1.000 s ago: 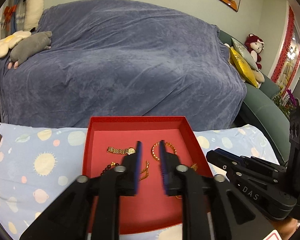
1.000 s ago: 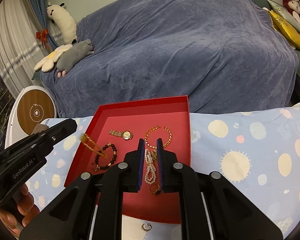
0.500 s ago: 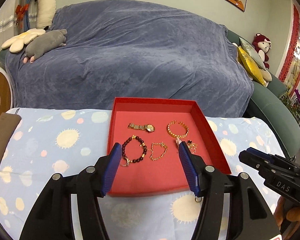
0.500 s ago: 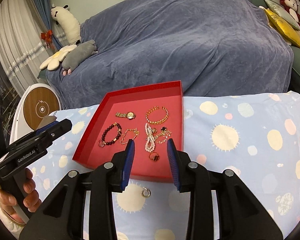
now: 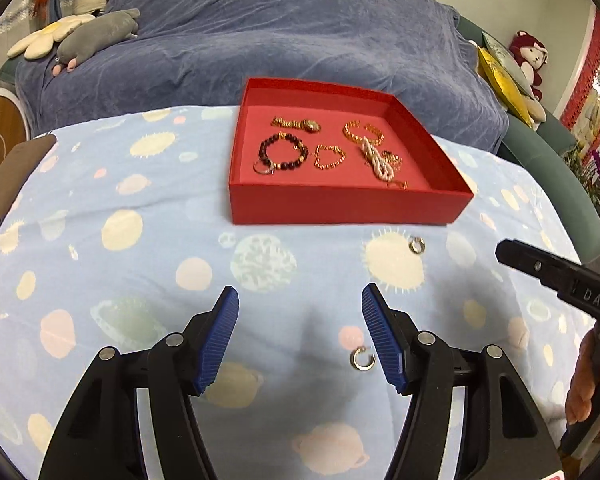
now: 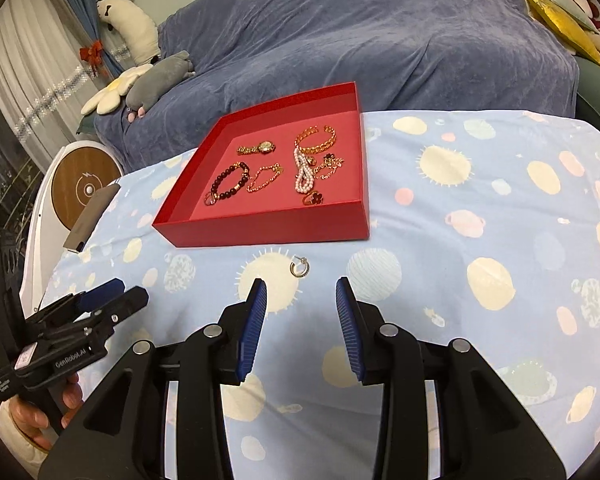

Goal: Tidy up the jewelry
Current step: 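Move both tools over the two gold hoop earrings, then close the left tool on a gold hoop earring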

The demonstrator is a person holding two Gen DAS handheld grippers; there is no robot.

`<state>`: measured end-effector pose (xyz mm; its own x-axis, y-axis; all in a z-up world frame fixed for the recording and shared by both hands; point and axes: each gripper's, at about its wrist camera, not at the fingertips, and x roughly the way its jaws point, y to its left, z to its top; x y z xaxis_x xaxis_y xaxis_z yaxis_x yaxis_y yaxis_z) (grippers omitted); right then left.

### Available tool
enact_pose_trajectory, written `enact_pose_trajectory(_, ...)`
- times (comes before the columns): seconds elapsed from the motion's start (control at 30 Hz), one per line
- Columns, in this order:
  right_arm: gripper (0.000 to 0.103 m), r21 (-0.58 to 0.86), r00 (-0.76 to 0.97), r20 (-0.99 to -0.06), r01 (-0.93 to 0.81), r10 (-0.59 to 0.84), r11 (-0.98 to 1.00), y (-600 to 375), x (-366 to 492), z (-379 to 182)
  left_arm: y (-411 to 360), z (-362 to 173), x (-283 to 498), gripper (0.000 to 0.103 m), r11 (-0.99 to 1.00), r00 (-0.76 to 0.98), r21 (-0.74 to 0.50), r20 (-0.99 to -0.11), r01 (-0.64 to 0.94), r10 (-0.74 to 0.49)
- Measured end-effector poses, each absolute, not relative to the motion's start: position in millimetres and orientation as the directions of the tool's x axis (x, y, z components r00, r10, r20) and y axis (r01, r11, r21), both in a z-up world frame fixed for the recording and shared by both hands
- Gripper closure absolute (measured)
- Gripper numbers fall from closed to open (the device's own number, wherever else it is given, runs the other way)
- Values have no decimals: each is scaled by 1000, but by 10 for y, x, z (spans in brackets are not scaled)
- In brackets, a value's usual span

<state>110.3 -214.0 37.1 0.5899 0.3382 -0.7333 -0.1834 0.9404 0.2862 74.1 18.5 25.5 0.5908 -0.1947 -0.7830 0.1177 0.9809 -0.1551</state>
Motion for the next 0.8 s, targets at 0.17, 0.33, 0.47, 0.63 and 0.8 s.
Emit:
enact_pose_trajectory(0.17, 68, 261, 568, -752, -212, 336, 942, -2043, 1089, 295, -36, 62, 636, 41, 976, 554, -134, -806, 173, -209)
enact_pose_trajectory(0.33, 68, 254, 553, -763, -220, 335, 942, -2000, 1094, 242, -200, -64, 592, 41, 972, 540, -91, -818, 217, -197)
enact_pose_trajectory(0.47, 68, 246, 550, -766, -229, 333, 942, -1968, 1100, 227, -246, -146, 600, 42, 969, 526, -85, -827, 230, -198)
enact_pose_trajectory(0.63, 68, 245, 544, -771, -227, 331, 943, -1958, 1125, 201, -283, -185, 592, 49, 968, 526, -68, -829, 240, -189)
enact_pose_trajectory(0.8, 68, 243, 541, -774, -228, 330, 943, -1945, 1138, 190, -288, -187, 584, 61, 968, 535, -60, -824, 244, -186)
